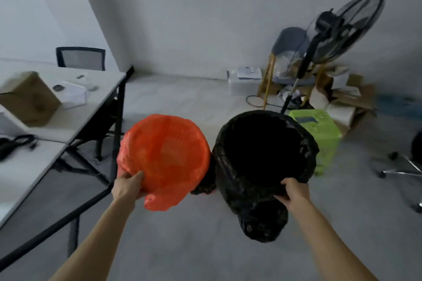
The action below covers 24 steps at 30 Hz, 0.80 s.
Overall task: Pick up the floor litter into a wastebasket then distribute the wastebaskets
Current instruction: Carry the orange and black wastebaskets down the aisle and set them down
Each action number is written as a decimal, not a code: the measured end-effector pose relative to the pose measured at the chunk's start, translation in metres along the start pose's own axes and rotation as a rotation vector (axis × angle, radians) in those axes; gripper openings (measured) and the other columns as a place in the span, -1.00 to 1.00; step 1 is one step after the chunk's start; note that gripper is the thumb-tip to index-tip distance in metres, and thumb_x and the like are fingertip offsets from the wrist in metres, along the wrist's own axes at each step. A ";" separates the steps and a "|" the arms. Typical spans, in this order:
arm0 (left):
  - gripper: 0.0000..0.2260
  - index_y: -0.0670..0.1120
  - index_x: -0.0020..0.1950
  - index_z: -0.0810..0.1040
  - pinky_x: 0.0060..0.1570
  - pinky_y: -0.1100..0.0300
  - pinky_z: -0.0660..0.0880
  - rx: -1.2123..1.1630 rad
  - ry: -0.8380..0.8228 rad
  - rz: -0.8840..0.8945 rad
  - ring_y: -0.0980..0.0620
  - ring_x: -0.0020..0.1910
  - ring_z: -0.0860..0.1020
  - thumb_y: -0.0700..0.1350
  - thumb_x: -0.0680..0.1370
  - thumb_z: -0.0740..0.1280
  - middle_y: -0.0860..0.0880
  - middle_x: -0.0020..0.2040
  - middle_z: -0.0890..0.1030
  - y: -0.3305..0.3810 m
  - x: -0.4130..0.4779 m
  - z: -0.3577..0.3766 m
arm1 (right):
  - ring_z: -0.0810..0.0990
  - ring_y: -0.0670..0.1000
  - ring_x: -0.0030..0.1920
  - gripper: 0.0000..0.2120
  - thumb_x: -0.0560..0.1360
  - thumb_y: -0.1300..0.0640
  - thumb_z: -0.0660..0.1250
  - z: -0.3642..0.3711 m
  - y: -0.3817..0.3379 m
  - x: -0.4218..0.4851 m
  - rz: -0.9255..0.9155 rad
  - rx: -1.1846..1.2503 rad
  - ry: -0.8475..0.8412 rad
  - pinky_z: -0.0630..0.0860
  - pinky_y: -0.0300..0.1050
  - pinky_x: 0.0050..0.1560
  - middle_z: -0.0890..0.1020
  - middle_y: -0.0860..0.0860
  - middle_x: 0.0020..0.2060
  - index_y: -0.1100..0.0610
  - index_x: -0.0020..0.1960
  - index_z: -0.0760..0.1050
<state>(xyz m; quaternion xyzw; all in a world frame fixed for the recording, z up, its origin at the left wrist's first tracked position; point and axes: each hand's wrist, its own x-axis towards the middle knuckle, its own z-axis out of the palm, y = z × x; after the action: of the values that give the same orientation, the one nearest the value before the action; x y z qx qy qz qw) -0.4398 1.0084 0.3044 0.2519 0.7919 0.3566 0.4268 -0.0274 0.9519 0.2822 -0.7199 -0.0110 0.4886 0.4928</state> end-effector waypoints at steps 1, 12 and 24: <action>-0.79 -0.10 0.09 0.54 -0.20 0.01 0.64 0.027 0.018 -0.005 -0.20 -0.35 0.66 -0.12 0.48 0.38 -0.16 -0.16 0.63 0.003 0.012 -0.014 | 0.50 0.24 0.10 -0.47 0.56 0.40 0.23 0.027 0.001 -0.005 0.010 0.010 -0.015 0.57 0.12 -0.16 0.44 0.17 0.17 0.13 0.49 0.28; -0.91 0.00 -0.04 0.56 -0.14 -0.06 0.66 0.190 0.041 -0.047 -0.16 -0.39 0.68 -0.07 0.47 0.38 -0.07 -0.27 0.63 0.052 0.155 -0.049 | 0.48 0.19 -0.16 -0.57 0.57 0.42 0.21 0.234 -0.031 0.031 0.071 0.087 -0.093 0.58 0.16 -0.04 0.45 0.17 -0.06 0.27 0.43 0.34; -0.89 0.06 -0.24 0.51 -0.19 -0.08 0.66 0.218 -0.019 0.012 -0.14 -0.30 0.68 -0.04 0.46 0.40 -0.06 -0.22 0.64 0.238 0.364 0.006 | 0.51 0.23 0.17 -0.50 0.59 0.36 0.27 0.461 -0.154 0.164 0.139 0.140 -0.016 0.67 0.10 -0.27 0.43 0.24 0.35 0.14 0.49 0.31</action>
<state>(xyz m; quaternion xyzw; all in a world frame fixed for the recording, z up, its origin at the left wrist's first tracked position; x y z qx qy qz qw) -0.5971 1.4139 0.3076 0.3050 0.8203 0.2684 0.4024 -0.1990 1.4347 0.2626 -0.6789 0.0693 0.5268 0.5068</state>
